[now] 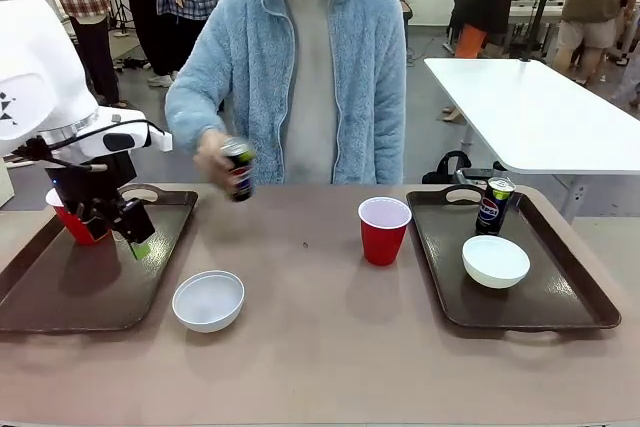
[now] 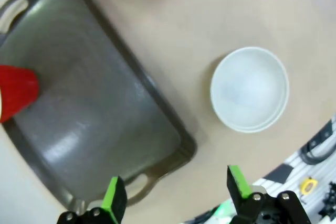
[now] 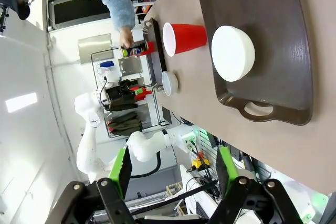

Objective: Prepare tableware on both trays.
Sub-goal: Pick up a Picnic Bowl from the table and place it on a Handle tray.

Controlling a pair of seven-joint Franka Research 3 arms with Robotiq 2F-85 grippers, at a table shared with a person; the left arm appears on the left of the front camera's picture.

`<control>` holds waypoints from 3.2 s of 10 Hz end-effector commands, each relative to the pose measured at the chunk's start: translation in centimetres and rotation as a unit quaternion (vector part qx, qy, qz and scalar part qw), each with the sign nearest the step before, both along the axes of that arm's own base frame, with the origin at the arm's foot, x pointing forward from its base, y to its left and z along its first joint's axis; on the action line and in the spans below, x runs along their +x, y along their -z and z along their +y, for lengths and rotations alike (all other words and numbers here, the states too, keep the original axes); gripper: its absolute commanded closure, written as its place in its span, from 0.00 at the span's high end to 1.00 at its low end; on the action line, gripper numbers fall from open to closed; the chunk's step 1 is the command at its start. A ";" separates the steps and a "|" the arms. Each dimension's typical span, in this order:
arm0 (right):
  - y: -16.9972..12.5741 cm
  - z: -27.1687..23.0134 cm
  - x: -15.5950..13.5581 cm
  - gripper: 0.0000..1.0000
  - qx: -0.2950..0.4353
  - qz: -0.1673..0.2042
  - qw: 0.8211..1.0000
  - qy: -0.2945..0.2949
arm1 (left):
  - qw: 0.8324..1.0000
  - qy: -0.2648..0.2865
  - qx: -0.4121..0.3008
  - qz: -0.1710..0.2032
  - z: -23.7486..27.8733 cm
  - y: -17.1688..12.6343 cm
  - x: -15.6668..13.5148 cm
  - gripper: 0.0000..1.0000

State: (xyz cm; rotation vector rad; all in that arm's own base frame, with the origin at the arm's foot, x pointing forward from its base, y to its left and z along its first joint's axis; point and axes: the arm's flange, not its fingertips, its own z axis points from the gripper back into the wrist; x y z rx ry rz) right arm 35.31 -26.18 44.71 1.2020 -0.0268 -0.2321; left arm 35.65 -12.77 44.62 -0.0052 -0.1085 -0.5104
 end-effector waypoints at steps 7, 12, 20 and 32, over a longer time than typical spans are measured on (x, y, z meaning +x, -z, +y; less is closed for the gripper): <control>-0.1 -0.1 -0.1 0.85 0.003 0.009 1.000 0.001 | 0.998 0.045 0.013 0.045 8.0 -4.0 -7.2 1.00; -0.1 -0.1 -0.1 0.85 0.003 0.009 1.000 0.001 | 0.998 0.047 0.010 0.048 8.0 -4.1 -7.4 1.00; -0.1 -0.1 -0.1 0.85 0.003 0.009 1.000 0.001 | 0.980 -0.187 0.054 -0.029 -4.2 1.0 -2.9 1.00; -0.1 -0.1 -0.1 0.85 0.003 0.009 1.000 0.001 | 0.995 -0.089 -0.030 0.039 -7.1 10.0 -0.7 1.00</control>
